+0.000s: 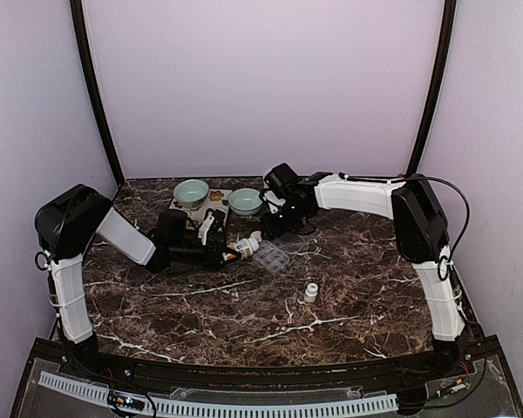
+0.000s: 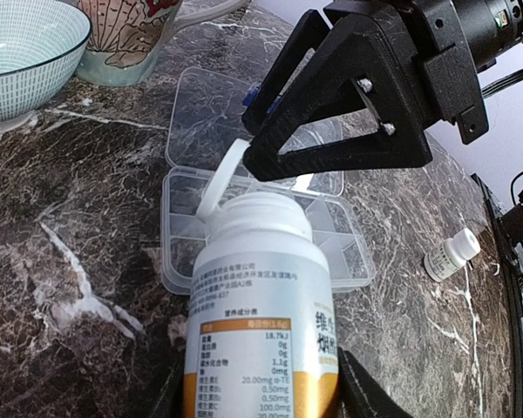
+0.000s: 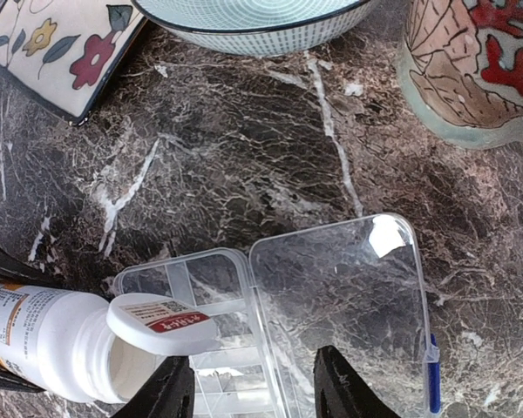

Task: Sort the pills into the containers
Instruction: Pour the pill into the compartment of the pill container.

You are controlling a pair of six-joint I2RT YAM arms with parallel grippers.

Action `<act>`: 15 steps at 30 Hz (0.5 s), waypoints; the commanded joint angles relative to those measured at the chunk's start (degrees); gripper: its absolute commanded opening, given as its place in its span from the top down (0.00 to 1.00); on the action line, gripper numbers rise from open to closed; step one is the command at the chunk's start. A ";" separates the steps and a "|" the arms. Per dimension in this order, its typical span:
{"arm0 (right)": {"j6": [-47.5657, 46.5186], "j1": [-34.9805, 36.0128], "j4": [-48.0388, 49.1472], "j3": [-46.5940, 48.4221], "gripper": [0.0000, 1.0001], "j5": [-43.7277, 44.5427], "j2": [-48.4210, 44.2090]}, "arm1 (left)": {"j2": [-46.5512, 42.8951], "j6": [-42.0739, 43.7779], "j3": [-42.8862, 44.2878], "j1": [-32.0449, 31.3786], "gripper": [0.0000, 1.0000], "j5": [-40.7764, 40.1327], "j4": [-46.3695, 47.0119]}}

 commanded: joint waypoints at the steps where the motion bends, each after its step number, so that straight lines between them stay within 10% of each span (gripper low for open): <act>1: -0.29 -0.35 0.68 1.50 0.52 0.72 0.44 | -3.86 1.80 0.71 -0.60 1.00 -0.69 -0.91; 15: -0.12 -0.34 0.94 1.89 0.52 -0.07 1.04 | -4.61 3.73 1.48 -1.15 1.00 -2.11 -3.41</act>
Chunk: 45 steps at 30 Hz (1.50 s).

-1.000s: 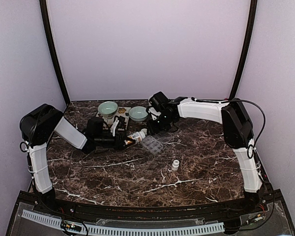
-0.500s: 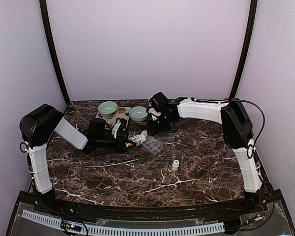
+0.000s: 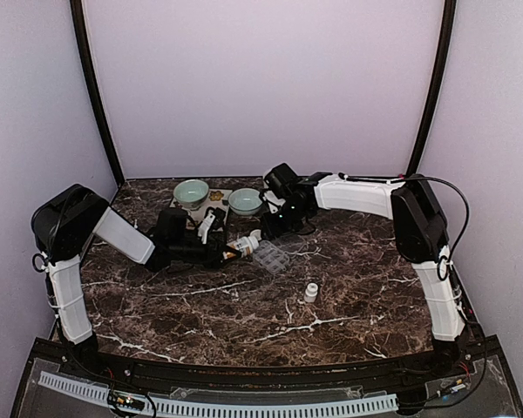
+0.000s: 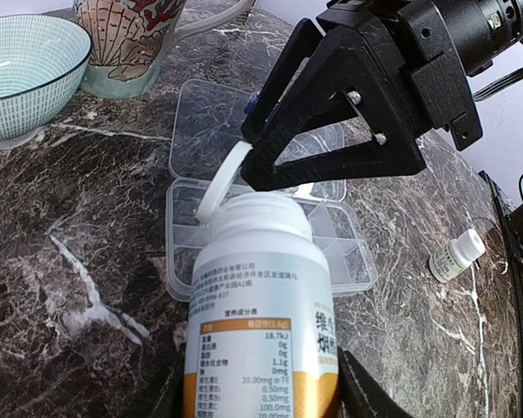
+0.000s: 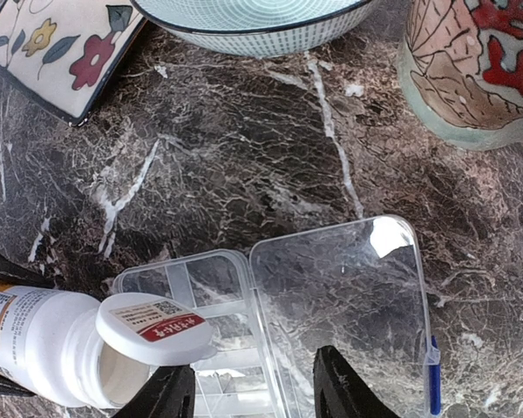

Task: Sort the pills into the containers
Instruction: Pour the pill into the compartment of the pill container.

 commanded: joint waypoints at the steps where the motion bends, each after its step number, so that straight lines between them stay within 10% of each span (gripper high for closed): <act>1: -0.12 -0.35 0.90 1.92 0.52 -0.05 1.20 | -3.08 2.20 1.46 -0.76 1.00 -0.34 -2.11; 45: 0.07 -0.29 1.22 2.82 0.53 -0.90 1.70 | -7.35 9.00 6.61 -1.92 1.00 -5.04 -17.12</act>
